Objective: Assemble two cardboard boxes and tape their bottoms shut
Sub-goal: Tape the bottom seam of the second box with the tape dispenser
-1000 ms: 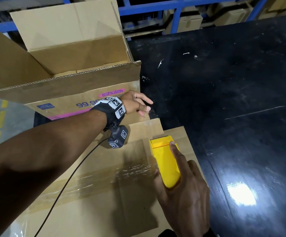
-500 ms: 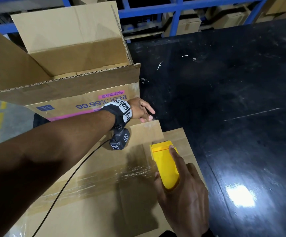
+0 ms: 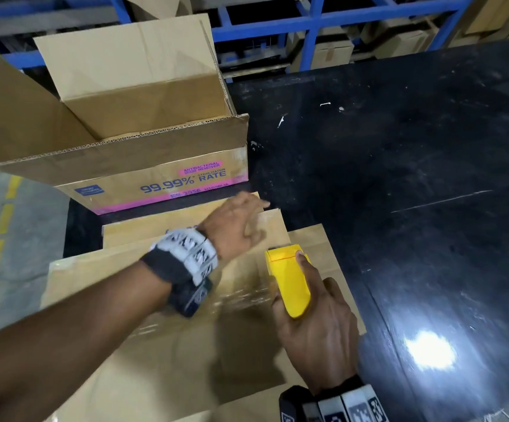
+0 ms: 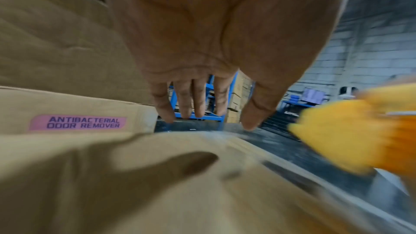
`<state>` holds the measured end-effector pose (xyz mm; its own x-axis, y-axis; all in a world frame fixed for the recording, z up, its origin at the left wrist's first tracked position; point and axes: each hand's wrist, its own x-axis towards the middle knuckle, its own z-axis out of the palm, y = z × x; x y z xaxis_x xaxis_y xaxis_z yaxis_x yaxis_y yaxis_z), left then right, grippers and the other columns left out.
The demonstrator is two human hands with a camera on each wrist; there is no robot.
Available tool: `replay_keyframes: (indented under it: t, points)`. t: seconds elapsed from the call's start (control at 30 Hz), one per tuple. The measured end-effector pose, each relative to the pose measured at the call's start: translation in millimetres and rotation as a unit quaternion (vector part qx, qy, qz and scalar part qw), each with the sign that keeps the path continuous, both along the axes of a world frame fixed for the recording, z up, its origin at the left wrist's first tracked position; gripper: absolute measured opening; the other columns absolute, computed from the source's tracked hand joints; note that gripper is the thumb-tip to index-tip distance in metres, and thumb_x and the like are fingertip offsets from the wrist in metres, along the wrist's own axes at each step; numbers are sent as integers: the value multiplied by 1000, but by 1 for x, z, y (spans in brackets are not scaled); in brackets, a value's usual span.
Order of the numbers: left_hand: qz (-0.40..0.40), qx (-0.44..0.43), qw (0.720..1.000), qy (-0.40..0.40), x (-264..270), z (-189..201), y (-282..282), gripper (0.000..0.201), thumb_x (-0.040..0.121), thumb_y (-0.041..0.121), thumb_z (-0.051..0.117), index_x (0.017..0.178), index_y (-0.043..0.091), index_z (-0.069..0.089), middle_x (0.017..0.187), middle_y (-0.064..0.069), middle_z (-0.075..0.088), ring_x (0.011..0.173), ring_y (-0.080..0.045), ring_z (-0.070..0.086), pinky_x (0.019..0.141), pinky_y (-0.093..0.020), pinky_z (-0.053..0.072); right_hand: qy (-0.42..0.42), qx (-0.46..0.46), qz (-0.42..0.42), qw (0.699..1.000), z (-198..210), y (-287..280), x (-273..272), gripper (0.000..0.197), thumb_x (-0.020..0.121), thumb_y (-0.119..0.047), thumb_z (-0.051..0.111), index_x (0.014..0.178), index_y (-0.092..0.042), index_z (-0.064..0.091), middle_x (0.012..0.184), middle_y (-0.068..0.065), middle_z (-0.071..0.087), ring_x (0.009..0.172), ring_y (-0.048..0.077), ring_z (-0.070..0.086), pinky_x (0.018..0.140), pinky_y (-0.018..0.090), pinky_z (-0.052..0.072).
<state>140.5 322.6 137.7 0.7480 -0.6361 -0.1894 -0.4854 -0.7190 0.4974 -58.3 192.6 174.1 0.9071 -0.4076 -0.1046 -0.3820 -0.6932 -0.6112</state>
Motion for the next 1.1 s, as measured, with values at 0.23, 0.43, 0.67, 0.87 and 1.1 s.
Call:
replay_keyframes:
  t: [0.23,0.43,0.67,0.87,1.1]
  points:
    - [-58,105,991,66,-80,-22,27,152,57,71,86,157,42,-25,169,6,-26,154,-21,-28,126,-53,-9,-1,-29,-1,1000,-6,0,-4,77,81,-45,63,153,-40,35,82,0,44,62,27,54,61,35,48]
    - [-57,128,989,56,-78,-22,23,151,60,72,85,158,39,-25,169,1,-26,155,-25,-25,125,-57,-7,-16,-36,-15,999,-1,-4,-58,75,84,-47,69,151,-44,37,77,-4,39,56,21,41,58,30,40]
    - [-62,140,986,70,-77,-18,23,148,61,72,85,156,46,-25,168,2,-27,154,-23,-26,123,-53,-11,58,-16,-15,998,9,-3,-172,80,74,-59,66,149,-44,42,79,-6,38,48,10,33,42,12,24]
    - [-65,168,982,60,-77,-16,19,143,63,68,85,156,49,-22,168,1,-26,155,-25,-25,124,-54,-9,98,-37,-22,994,6,0,-221,86,64,-60,69,145,-40,49,78,-3,50,47,22,57,37,28,49]
    - [-67,173,981,59,-78,-17,20,135,65,67,85,156,56,-14,169,1,-27,154,-24,-26,125,-55,-8,170,-48,-24,984,-27,0,-226,86,74,-69,50,154,-52,23,88,-4,45,47,19,45,41,27,36]
